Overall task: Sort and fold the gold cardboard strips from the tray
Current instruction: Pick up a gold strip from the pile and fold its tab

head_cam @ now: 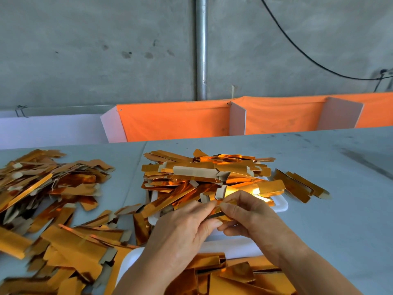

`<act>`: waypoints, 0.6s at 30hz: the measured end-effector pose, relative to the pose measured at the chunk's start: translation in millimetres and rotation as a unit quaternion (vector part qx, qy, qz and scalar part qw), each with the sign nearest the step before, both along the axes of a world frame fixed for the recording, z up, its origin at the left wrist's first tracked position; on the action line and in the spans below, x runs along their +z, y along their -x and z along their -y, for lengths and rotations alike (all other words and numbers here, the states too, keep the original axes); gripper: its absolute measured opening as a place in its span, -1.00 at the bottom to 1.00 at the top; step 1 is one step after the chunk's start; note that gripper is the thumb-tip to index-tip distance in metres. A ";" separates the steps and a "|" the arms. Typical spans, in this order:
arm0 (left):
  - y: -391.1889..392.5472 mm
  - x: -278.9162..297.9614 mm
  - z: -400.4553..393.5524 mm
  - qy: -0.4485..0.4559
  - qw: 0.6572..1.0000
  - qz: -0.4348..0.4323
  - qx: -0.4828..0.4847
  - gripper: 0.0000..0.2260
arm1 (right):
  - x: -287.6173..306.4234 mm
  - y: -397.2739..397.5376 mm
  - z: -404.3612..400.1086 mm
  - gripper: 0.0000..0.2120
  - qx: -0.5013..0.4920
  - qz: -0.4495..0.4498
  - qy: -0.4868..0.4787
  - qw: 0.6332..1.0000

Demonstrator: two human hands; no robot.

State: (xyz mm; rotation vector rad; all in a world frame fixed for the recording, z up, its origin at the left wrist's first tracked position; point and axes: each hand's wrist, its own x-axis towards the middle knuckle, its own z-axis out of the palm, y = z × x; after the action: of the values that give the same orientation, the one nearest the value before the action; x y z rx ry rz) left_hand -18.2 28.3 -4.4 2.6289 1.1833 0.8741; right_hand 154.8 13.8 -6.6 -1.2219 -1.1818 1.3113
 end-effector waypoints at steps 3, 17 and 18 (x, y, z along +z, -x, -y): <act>-4.0 5.8 2.0 -0.060 0.997 -0.050 0.022 -0.62 | -1.0 1.1 0.4 -0.84 -0.006 -0.010 0.012 1.000; -9.6 6.5 5.1 -0.149 0.979 -0.140 0.027 -0.45 | -1.8 1.6 -0.1 -0.72 -0.023 -0.019 0.031 0.999; -9.5 6.2 5.2 -0.144 0.980 -0.138 0.026 -0.44 | -1.4 2.0 -0.1 -0.71 -0.021 -0.018 0.030 0.999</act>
State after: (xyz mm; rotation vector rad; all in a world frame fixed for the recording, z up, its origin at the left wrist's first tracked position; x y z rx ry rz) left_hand -8.7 23.0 1.8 3.0473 1.2783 0.7562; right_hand 152.8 14.0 -8.0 -1.2548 -1.0923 1.3395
